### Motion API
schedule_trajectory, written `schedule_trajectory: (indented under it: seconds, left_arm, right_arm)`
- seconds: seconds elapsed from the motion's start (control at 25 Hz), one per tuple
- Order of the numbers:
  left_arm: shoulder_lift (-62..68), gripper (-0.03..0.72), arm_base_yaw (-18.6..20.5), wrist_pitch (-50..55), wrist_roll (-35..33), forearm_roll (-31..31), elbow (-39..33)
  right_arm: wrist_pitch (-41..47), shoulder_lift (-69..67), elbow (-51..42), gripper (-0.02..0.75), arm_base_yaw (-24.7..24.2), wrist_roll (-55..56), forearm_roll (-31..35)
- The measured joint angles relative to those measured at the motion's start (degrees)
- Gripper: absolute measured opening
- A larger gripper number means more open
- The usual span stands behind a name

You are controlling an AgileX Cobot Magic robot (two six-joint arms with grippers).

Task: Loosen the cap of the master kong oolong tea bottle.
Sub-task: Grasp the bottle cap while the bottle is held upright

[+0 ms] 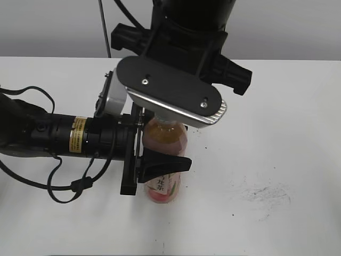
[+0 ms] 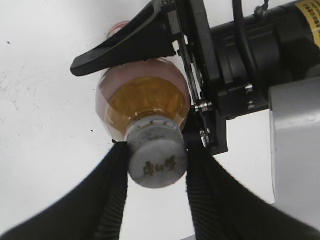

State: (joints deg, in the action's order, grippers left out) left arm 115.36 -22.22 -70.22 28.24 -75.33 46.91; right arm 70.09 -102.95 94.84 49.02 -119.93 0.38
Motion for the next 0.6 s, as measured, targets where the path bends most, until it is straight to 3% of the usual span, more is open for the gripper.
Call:
schedule_trajectory:
  seconds: [0.2,0.44,0.6]
  left_arm:
    - [0.00,0.445,0.00,-0.03,0.00,-0.11,0.00]
    - [0.00,0.445,0.00,-0.13,0.00,-0.16,0.00]
    - [0.00,0.445,0.00,-0.08,0.22,-0.16,0.00]
  right_arm:
    - [0.07,0.06,0.00,0.272,0.00,3.05,0.26]
    - [0.13,0.06,0.00,0.277,0.00,15.55,0.26]
    - [0.04,0.92,0.16,0.371,0.00,27.54,-0.74]
